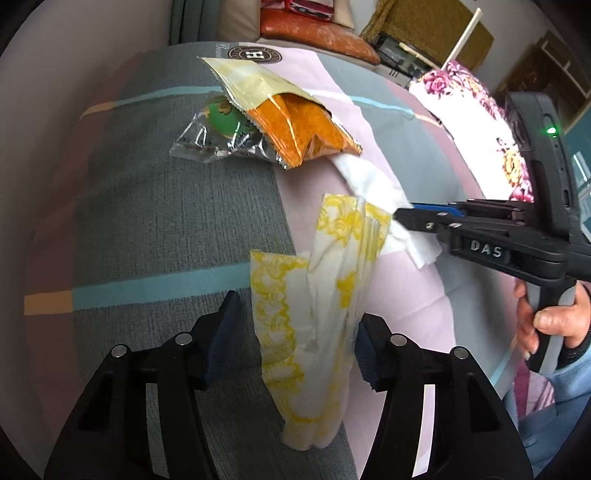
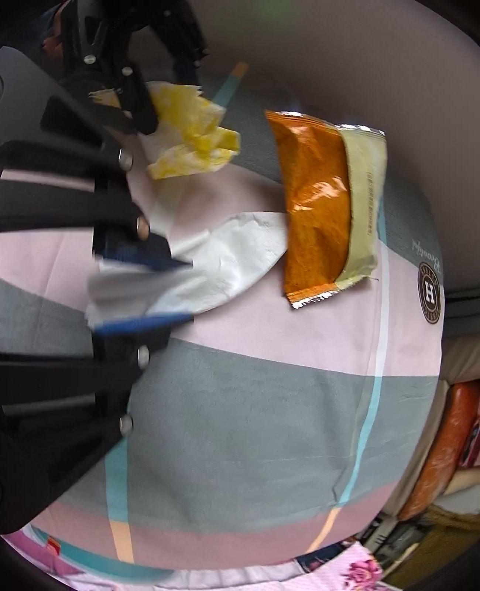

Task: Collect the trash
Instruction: 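Grasp the yellow-patterned napkin with the left gripper while the right gripper grasps the white tissue, then carry the yellow napkin and white tissue over the teal bucket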

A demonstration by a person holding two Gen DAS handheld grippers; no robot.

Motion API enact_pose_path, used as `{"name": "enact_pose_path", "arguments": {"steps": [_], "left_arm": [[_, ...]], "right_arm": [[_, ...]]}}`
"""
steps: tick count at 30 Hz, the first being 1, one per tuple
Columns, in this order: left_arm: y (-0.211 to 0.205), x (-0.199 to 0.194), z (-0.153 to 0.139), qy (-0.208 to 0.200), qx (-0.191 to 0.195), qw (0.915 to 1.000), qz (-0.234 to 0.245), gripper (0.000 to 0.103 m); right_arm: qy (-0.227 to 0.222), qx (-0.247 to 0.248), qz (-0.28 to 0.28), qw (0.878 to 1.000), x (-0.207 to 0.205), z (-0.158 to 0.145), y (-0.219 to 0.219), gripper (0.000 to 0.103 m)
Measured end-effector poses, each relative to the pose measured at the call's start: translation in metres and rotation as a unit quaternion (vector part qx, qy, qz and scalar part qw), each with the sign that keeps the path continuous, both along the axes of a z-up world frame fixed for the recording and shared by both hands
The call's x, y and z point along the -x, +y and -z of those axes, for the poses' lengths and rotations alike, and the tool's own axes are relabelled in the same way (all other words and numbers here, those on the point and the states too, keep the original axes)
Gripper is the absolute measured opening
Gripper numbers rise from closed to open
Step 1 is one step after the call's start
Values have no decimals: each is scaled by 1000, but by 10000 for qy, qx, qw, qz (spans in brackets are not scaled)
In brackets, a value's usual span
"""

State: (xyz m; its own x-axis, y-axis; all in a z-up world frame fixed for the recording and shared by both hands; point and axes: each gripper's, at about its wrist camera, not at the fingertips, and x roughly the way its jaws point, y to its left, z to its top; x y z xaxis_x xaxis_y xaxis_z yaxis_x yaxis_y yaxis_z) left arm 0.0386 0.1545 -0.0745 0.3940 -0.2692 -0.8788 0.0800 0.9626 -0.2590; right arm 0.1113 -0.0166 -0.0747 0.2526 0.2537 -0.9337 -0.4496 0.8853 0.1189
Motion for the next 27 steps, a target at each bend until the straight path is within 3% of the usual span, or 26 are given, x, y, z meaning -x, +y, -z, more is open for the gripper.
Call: {"name": "enact_pose_path", "arguments": {"steps": [4,7,8,10,12,17,27], "left_arm": [[-13,2,2,-47,-291,9996,54,72],[-25,2,3,-59,-410,9991,96,69],[-28,1,3,-67,-439,9990,106,64],[-33,1,2,-83,-564,9984,50,31],[-34,0,2,-10,-413,9991,-66,18],[-42,3,-11,-95,-145,9995,-269,14],[-135,-19,-45,-311,62,9988,385,14]], "right_arm": [[-45,-133,182,9997,9,-8,-15,5],[-80,-331,415,9986,16,-19,-36,5],[-117,-400,515,9978,18,-24,-45,5],[-149,-513,663,9964,22,-31,-59,5],[-185,-612,783,9949,21,-35,-72,5],[-212,-892,1120,9895,24,-45,-110,5],[-370,-1348,1872,9723,31,-58,-192,5]]}}
